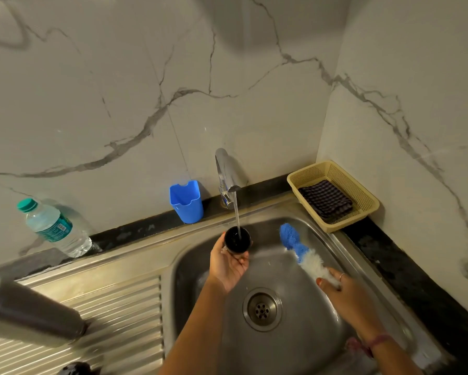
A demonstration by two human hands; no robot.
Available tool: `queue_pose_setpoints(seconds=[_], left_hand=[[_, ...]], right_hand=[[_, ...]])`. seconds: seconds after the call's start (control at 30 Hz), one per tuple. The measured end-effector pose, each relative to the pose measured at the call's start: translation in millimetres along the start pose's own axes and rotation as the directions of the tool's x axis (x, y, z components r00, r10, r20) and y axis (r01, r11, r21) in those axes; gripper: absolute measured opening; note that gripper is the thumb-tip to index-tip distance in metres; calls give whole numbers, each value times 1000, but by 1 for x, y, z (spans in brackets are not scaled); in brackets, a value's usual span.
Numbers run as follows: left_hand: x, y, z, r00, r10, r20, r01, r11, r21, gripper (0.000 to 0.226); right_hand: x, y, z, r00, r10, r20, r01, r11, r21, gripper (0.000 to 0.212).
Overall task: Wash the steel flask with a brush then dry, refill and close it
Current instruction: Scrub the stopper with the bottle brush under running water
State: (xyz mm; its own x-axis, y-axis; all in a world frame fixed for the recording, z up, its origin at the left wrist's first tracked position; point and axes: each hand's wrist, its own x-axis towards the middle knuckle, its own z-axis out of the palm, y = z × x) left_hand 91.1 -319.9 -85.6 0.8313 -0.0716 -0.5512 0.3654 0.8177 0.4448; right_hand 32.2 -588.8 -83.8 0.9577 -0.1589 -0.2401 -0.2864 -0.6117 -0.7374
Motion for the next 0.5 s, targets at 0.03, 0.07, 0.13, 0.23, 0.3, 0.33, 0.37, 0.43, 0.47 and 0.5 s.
queue_pose_setpoints(seconds=[0.03,0.07,0.13,0.23,0.3,0.33,0.37,0.43,0.47,0.5], left_hand=[[0,0,0,1000,6,-14,-6,1000,19,63],[0,0,2,1000,10,-24,-9,1000,25,64],[-1,0,5,999,17,-35,-15,999,47,61],[-5,-1,6,999,9,-32,-3,979,204,47],[-8,0,6,999,33,-15,-25,930,367,43],[-8,1,5,998,59,-2,-51,884,464,42],[-7,2,2,994,107,8,-93,818,567,45],[-6,5,-2,972,231,51,-192,644,740,62],[-6,6,-3,956,285,73,-226,554,801,71],[-8,8,-2,942,321,95,-247,474,845,78]], right_hand=[[0,0,0,1000,-4,2,4,1000,-8,55],[0,0,0,1000,-4,4,4,1000,-12,55],[0,0,1,1000,-4,5,4,1000,-18,55],[-1,-1,1,1000,-8,-2,7,1000,-27,54],[-1,-1,1,1000,0,-1,0,1000,-31,54],[-2,-1,2,1000,3,-2,-3,1000,-26,54],[-2,0,1,1000,4,-4,-4,1000,-18,54],[-2,1,1,1000,8,-1,-8,1000,1,53],[-2,1,1,1000,10,1,-10,1000,5,53],[-3,2,2,1000,13,3,-13,1000,6,53]])
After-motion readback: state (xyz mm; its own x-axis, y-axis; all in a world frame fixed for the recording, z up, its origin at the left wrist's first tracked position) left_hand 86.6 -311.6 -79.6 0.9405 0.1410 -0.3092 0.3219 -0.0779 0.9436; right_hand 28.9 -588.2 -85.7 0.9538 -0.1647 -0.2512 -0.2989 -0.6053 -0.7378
